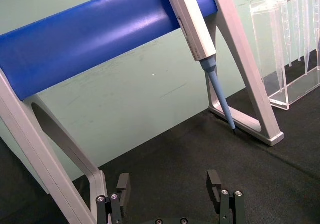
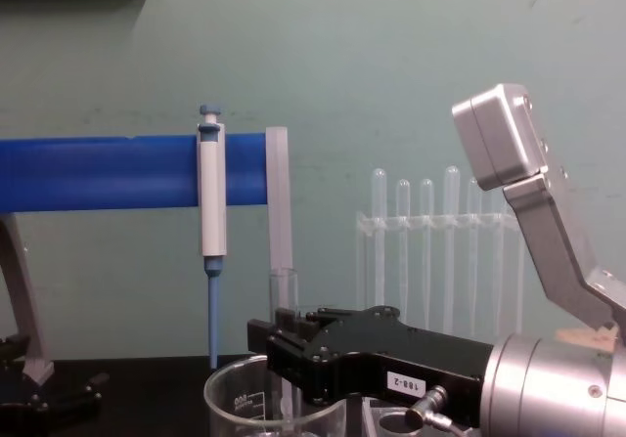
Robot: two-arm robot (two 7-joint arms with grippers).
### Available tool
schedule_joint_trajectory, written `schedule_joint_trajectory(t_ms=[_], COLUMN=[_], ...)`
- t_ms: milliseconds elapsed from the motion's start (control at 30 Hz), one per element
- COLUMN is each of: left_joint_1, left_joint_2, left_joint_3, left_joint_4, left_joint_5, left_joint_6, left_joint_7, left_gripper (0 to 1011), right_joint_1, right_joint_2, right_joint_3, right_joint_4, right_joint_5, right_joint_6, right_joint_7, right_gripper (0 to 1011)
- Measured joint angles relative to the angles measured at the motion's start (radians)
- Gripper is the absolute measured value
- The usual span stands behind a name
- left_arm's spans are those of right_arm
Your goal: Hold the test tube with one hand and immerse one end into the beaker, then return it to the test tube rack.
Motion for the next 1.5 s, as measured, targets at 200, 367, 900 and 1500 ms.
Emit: schedule_joint_trajectory(t_ms=[200,367,900,1500], left_joint_1=[0.000,0.000,0.000,0.000], left_joint_2=[0.000,0.000,0.000,0.000], left_joint_3=[0.000,0.000,0.000,0.000], left_joint_4=[0.000,0.000,0.000,0.000], left_joint_5=[0.000,0.000,0.000,0.000], left_joint_6=[0.000,0.000,0.000,0.000], left_joint_7=[0.000,0.000,0.000,0.000], left_gripper=[1000,1000,1000,1000], right_joint_1=[0.000,0.000,0.000,0.000], right_joint_2=[0.000,0.000,0.000,0.000], right_joint_3=[0.000,0.000,0.000,0.000], right_joint_4=[0.000,0.000,0.000,0.000], right_joint_5=[0.000,0.000,0.000,0.000], right_joint_6=[0.000,0.000,0.000,0.000], right_joint_7=[0.000,0.000,0.000,0.000], right_gripper=[224,224,224,224])
